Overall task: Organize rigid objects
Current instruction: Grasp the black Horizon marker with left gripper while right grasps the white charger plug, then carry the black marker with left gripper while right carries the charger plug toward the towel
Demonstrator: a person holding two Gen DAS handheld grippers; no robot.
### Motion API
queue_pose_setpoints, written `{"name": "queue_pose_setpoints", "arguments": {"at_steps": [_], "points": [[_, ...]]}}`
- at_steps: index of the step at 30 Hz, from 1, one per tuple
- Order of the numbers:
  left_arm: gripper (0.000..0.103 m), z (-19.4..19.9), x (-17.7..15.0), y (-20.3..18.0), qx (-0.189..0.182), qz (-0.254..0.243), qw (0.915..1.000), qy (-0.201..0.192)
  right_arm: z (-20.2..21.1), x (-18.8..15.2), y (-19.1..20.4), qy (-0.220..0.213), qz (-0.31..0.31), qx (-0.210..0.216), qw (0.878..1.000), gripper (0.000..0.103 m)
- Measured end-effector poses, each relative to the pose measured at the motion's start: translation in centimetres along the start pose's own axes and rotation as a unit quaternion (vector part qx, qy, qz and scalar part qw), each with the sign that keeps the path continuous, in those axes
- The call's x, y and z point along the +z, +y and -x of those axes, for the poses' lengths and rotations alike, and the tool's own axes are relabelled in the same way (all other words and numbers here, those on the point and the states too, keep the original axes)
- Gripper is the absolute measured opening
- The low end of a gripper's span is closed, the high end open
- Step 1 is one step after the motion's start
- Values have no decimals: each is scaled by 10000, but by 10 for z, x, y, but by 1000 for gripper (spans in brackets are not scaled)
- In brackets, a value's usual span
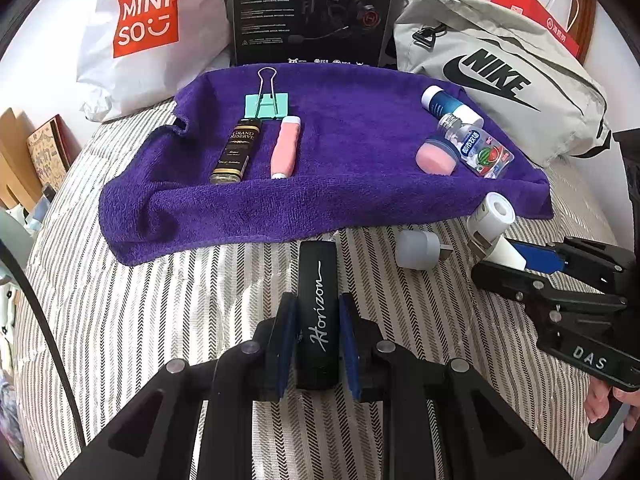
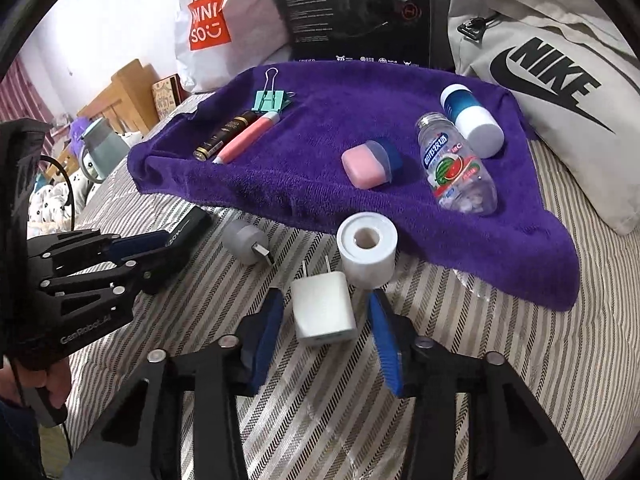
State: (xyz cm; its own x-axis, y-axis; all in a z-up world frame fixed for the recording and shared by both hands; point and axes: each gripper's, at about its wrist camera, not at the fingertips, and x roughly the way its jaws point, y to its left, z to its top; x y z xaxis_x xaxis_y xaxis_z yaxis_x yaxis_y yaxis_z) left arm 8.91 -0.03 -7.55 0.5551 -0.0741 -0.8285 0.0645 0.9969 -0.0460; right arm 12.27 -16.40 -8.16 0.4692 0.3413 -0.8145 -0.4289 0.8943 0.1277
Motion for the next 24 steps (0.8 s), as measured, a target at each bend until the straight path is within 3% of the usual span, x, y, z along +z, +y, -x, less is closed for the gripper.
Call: {"name": "queue_pose_setpoints", "arguments": {"at_steps": [2,10,24], "points": [[21,0,0,-1,21,-23,10000,-6,0,1,0,13,25,5,10000,31],[21,1,-3,-4,120,-100,9999,-44,8,-7,1,171,88,-41,9998,30],[22,-3,3,-9,172,-305,9993,88,21,-30,-8,337,85,-581,9977,29]]}}
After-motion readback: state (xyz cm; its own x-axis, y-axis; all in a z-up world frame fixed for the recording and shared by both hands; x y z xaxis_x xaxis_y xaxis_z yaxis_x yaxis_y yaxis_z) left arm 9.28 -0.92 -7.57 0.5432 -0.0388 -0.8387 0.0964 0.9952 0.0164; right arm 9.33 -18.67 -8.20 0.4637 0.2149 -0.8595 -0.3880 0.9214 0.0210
